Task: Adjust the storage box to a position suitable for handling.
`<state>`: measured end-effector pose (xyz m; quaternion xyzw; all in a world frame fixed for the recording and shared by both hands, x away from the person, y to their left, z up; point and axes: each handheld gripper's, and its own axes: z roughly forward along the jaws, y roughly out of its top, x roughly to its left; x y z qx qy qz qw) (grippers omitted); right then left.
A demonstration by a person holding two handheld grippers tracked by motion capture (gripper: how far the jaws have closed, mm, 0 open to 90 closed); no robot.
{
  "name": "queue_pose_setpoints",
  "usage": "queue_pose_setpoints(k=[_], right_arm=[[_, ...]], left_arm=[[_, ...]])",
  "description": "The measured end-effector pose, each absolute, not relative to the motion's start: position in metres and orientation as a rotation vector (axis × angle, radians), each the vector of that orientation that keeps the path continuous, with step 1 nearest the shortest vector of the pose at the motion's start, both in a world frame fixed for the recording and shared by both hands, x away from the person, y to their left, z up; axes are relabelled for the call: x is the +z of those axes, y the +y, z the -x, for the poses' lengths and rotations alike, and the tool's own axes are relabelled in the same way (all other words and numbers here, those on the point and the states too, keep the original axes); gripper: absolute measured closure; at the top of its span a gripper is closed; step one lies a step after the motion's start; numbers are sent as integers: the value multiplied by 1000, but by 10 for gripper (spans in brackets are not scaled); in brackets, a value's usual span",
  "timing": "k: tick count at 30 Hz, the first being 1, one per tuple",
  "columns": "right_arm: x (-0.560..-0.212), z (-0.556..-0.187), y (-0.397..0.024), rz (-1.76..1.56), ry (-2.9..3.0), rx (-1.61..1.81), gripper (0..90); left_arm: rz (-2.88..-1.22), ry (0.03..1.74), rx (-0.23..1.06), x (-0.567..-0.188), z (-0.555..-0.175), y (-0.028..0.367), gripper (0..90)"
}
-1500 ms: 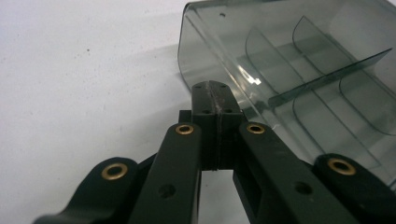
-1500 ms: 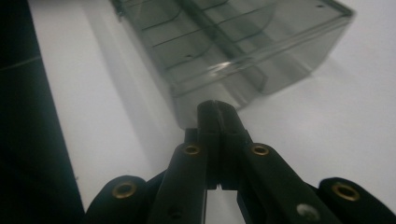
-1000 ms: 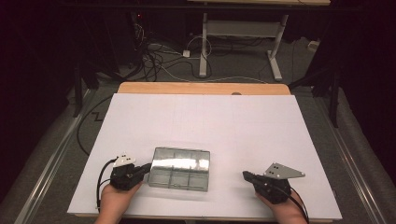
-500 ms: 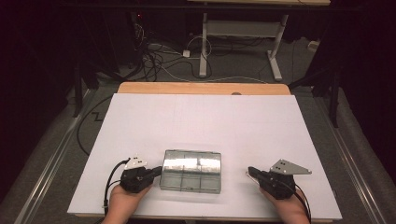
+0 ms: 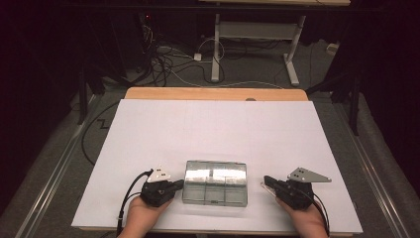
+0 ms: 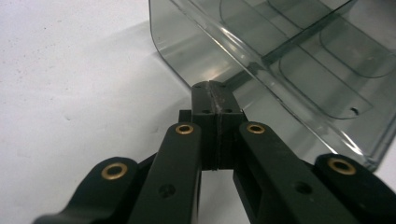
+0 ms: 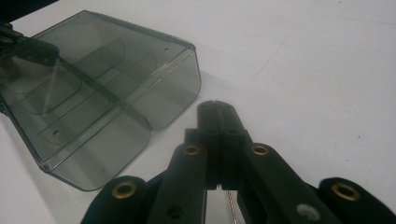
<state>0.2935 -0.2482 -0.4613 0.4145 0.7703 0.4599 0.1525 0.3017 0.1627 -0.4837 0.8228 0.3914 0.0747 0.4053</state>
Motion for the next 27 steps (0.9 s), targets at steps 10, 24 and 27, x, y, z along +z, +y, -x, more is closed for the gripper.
queue_pose_setpoints(k=[10, 24, 27], right_arm=[[-458, -292, -244, -1183, 2192, 1346, 900], [-444, -281, -201, -976, 2230, 1480, 900], [-443, -280, -190, -944, 2249, 1502, 900]], left_arm=[[-2045, 986, 216, -483, -304, 166, 871], [-2047, 931, 216, -481, -306, 171, 872], [-2061, 906, 231, -480, -304, 168, 872]])
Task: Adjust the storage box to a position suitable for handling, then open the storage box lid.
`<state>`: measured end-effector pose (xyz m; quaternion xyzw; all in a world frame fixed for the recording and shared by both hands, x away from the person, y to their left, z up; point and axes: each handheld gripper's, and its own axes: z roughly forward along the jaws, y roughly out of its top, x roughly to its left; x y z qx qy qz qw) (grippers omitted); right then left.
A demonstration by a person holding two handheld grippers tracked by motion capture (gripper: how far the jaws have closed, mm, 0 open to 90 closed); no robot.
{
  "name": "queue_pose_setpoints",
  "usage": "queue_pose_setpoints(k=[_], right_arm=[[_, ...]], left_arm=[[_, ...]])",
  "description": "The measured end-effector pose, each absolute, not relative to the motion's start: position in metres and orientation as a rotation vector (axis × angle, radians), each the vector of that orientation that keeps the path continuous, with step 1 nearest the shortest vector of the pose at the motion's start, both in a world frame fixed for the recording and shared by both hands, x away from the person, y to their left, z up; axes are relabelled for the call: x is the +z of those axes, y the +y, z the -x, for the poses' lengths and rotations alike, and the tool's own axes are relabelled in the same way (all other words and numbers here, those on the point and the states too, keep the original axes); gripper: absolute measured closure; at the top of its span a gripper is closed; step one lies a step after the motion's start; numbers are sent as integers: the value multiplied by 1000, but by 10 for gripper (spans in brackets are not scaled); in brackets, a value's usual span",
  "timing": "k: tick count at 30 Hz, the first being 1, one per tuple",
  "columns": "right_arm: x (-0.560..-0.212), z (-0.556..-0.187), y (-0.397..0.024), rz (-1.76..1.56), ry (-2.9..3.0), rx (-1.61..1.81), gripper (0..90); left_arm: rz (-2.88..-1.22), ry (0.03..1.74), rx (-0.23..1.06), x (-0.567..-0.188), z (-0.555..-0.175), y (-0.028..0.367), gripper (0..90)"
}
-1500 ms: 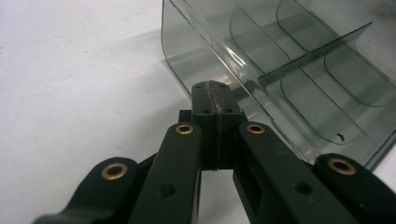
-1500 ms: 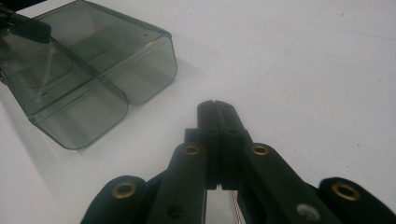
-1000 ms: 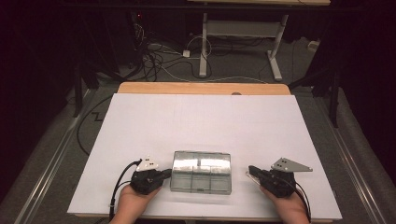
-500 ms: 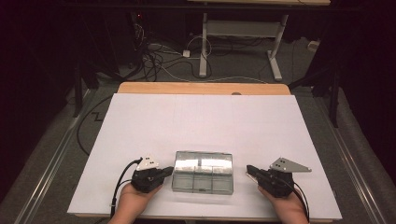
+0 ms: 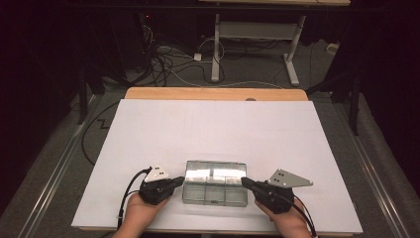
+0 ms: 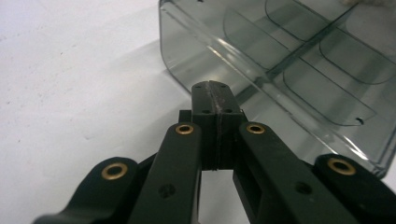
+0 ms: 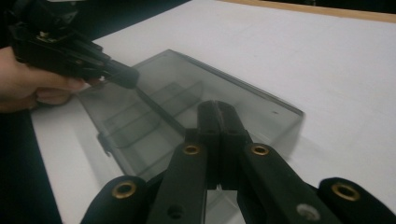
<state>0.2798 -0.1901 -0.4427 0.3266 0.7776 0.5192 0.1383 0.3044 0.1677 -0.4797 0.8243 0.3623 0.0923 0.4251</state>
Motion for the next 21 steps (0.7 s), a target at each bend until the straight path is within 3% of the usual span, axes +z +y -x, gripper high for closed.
queue_pose_setpoints(k=[21], right_arm=[[-447, -264, -132, -760, 2430, 1548, 900]], left_arm=[[-2131, 914, 180, -480, -287, 170, 873]])
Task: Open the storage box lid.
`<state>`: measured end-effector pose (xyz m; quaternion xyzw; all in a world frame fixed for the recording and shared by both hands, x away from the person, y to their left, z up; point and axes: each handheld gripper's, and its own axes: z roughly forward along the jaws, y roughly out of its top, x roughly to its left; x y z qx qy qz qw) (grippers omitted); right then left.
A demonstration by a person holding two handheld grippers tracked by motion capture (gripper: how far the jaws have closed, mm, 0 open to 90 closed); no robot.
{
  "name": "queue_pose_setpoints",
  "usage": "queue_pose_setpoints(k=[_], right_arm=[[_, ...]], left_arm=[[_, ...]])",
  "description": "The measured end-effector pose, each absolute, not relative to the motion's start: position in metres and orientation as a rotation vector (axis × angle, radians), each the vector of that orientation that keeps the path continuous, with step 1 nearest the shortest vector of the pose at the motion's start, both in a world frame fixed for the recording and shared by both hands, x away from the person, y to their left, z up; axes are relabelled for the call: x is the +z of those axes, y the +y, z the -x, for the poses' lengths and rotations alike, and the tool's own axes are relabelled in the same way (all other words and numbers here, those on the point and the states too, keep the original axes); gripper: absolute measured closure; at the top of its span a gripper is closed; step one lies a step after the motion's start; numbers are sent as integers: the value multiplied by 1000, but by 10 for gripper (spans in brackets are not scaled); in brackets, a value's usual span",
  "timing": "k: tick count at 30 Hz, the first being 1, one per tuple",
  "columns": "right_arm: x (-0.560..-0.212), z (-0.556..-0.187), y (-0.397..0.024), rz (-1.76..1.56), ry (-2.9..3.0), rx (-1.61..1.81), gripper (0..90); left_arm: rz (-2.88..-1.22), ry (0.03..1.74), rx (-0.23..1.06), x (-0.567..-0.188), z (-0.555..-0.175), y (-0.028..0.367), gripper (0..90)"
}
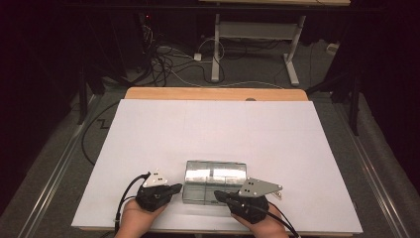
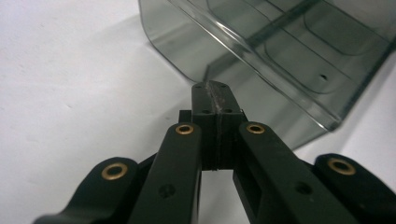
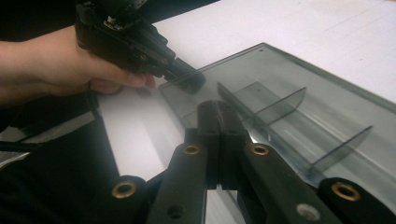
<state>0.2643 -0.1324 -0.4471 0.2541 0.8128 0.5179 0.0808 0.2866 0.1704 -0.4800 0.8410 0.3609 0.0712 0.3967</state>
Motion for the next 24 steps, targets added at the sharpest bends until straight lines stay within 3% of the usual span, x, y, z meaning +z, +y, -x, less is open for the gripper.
queue_pose_setpoints(k=[17, 24], right_arm=[[-455, -250, -129, -706, 2516, 1526, 900], [-464, -251, -130, -707, 2590, 1491, 900]], left_arm=[[-2201, 887, 171, -480, -276, 158, 873], [-2130, 908, 194, -477, -281, 163, 873]])
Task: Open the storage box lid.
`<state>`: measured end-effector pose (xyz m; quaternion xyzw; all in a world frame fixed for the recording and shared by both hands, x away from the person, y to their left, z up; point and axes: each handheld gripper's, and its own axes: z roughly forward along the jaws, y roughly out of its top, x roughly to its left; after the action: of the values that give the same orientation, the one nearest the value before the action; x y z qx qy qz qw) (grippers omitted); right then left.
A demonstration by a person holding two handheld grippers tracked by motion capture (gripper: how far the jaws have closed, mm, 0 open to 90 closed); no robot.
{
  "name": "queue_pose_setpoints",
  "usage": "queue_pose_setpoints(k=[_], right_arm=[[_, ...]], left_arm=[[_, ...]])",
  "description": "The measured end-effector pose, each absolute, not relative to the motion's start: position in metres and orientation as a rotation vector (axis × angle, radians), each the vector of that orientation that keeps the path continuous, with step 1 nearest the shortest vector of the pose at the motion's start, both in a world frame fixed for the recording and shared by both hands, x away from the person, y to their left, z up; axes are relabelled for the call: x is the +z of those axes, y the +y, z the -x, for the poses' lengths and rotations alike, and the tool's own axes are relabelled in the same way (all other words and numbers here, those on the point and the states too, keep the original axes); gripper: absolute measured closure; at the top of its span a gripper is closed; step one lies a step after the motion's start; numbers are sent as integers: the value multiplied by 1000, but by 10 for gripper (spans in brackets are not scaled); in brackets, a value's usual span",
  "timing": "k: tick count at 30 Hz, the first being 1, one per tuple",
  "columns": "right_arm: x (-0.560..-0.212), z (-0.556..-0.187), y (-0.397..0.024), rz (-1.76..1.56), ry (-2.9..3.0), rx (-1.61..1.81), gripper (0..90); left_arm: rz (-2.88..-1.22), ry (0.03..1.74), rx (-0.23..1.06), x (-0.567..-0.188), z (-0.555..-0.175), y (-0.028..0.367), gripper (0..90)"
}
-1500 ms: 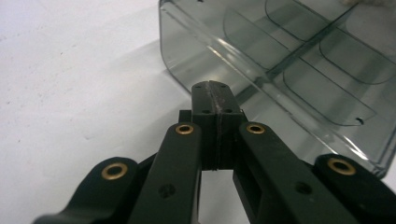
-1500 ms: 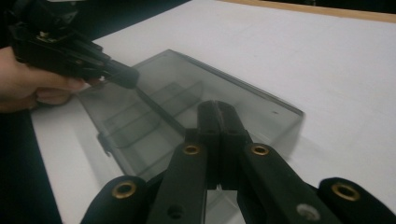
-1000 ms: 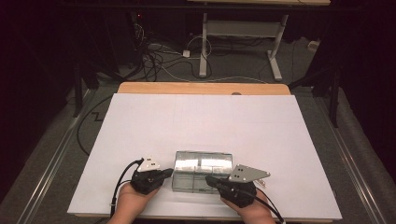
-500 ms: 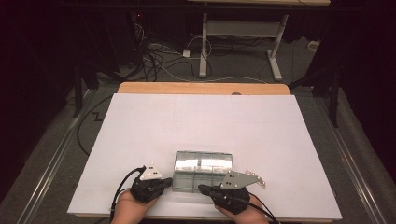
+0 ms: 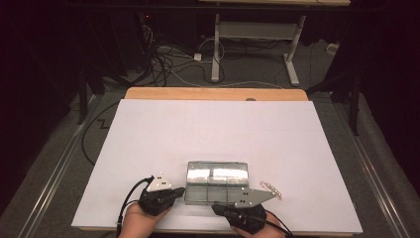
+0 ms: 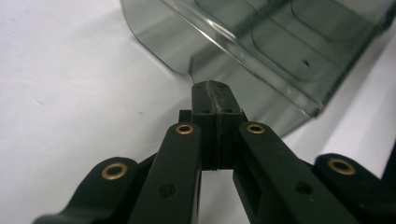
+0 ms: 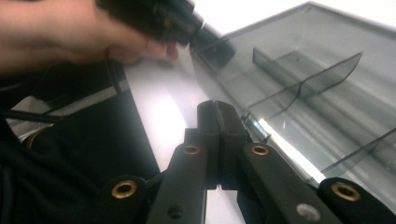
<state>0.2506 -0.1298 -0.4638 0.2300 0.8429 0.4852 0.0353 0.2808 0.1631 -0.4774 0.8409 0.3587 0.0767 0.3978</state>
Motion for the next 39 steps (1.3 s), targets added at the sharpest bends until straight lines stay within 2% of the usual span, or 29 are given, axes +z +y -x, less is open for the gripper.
queue_pose_setpoints(k=[19, 39], right_arm=[[-483, -258, -132, -823, 2667, 1402, 900], [-483, -259, -133, -846, 2629, 1424, 900]], left_arm=[[-2034, 900, 181, -470, -286, 168, 872], [-2022, 884, 163, -470, -286, 170, 872]])
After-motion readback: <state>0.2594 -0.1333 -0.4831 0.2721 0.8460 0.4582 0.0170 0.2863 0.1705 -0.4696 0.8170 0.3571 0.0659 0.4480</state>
